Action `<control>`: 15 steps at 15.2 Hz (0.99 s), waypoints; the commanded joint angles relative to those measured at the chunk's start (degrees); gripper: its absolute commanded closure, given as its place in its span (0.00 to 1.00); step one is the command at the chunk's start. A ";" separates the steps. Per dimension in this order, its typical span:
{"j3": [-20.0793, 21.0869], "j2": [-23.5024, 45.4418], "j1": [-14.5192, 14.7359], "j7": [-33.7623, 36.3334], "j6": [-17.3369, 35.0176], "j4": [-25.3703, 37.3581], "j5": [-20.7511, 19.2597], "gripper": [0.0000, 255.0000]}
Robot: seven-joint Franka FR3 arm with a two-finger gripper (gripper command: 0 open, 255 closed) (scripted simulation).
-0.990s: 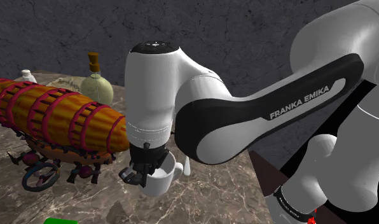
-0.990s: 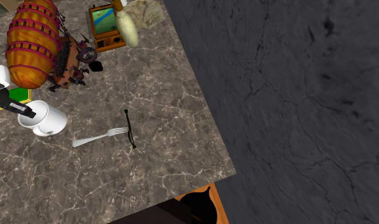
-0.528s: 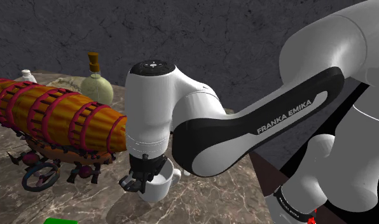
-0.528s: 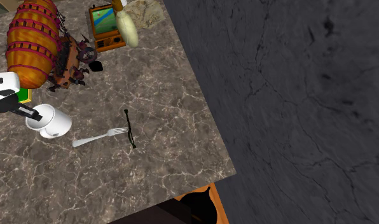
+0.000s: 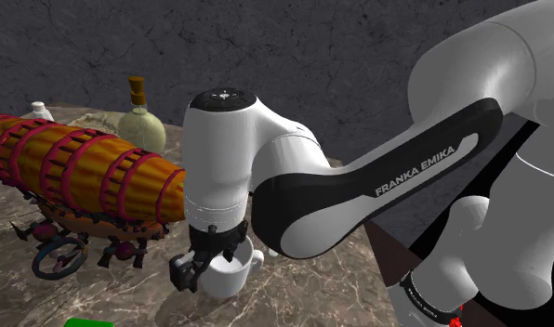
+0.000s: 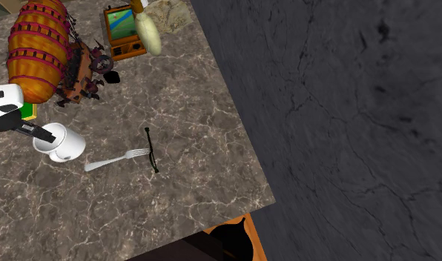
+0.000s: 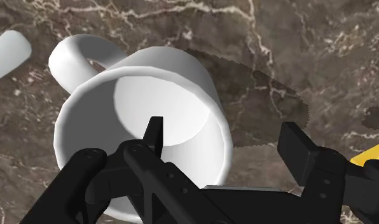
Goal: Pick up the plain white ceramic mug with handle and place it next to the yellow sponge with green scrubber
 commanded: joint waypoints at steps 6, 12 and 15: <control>0.22 -2.85 -0.40 -1.21 -5.42 2.93 1.73 0.00; 0.23 -3.48 -0.47 -1.47 -6.86 3.82 2.10 0.00; 0.23 -3.48 -0.47 -1.47 -6.86 3.82 2.10 0.00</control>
